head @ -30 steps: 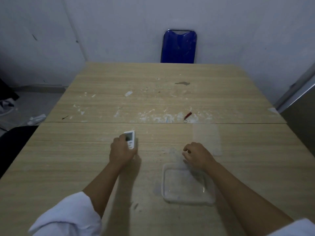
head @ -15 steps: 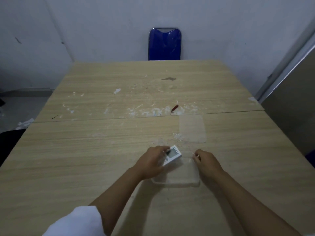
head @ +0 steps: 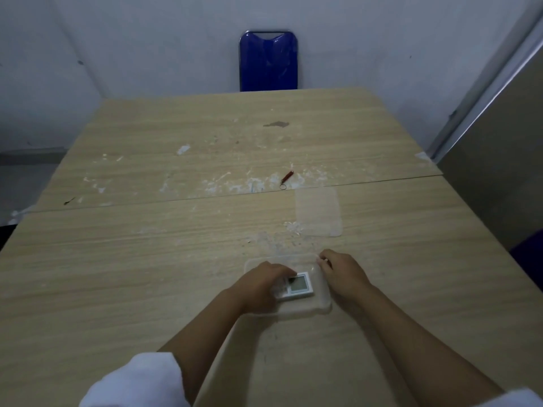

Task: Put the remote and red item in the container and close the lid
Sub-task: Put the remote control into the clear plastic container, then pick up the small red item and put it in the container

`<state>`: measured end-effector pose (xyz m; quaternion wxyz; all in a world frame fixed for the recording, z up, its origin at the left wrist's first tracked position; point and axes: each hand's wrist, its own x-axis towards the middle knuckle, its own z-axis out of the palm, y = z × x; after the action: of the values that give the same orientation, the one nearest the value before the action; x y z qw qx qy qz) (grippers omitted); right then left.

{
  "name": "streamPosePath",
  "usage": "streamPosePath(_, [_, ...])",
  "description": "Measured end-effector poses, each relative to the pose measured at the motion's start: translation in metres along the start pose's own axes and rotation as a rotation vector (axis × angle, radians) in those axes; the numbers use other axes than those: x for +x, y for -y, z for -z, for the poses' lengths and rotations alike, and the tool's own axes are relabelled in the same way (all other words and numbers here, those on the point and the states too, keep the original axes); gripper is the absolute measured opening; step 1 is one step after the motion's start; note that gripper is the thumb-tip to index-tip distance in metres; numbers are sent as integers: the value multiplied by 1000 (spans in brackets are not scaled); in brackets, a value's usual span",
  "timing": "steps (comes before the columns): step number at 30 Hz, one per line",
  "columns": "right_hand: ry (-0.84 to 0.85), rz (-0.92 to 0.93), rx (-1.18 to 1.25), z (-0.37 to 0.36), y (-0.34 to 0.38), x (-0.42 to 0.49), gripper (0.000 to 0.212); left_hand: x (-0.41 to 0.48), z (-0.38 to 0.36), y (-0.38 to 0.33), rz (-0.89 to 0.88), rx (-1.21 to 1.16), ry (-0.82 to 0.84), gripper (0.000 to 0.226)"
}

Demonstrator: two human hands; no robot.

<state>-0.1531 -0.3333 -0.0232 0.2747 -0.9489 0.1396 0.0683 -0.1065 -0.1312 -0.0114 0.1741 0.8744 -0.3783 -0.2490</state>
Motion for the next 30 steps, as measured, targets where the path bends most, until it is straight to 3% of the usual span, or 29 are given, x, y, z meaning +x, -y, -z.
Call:
streamPosePath(4, [14, 5, 16, 2, -2, 7, 25, -1, 1, 1, -7, -33, -7, 61])
streamPosePath(7, [5, 2, 4, 5, 1, 16, 31, 3, 4, 7, -27, -84, -64, 48])
streamPosePath(12, [-37, 40, -16, 12, 11, 48, 32, 16, 18, 17, 71, -322, -446, 22])
streamPosePath(15, [-89, 52, -2, 17, 19, 72, 27, 27, 25, 38, 162, -376, -552, 19])
streamPosePath(22, [-132, 92, 32, 14, 30, 154, 15, 51, 33, 98, 340, -178, -546, 36])
streamPosePath(30, [-128, 264, -137, -5, 35, 241, 50, 72, 16, 118, 402, -30, -656, 47])
